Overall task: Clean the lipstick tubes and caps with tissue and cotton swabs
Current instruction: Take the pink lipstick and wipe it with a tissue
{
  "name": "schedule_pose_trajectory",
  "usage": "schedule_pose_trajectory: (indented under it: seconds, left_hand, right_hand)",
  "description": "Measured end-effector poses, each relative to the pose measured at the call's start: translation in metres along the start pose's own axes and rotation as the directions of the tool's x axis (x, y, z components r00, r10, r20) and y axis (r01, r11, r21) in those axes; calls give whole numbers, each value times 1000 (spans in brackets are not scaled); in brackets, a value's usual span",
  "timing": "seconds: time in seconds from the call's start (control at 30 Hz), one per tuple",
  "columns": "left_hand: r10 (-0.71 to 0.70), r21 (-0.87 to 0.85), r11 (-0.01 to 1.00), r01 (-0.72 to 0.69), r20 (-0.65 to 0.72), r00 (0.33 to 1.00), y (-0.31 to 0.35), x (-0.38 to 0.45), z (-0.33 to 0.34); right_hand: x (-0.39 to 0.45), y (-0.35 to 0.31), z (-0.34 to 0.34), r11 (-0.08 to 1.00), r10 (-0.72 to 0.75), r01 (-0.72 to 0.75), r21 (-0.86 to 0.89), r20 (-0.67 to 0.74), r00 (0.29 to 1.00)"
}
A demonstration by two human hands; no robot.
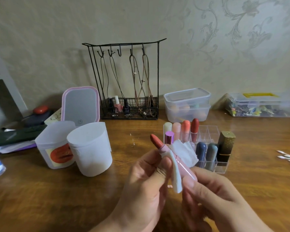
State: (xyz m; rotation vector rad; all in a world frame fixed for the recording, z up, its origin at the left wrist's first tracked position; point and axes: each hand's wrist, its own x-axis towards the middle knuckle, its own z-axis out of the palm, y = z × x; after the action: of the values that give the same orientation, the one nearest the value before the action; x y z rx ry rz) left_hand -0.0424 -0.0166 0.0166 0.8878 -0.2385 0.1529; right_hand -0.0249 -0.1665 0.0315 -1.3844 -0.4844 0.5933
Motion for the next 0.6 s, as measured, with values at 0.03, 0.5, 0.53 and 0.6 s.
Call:
schedule_pose_trajectory:
  seconds: [0.03,0.5,0.53,0.6]
  left_hand:
    - [-7,-10,1000,7,19,1000,1,-1,1]
    - [-35,-12,999,35,-10,999,2,-1,2]
    - [-56,-36,998,57,13,998,2,-1,3]
    - [-74,-15,997,75,17,997,3,-2,4]
  right_hand:
    - [1,3,-1,985,74,-83,150,65,995]
    - [-1,0,-1,945,164,-175,277,64,984]
    - [1,-1,-2,861,224,-295,415,211,952]
    - [2,-6,-2,831,181,-344,437,373,910]
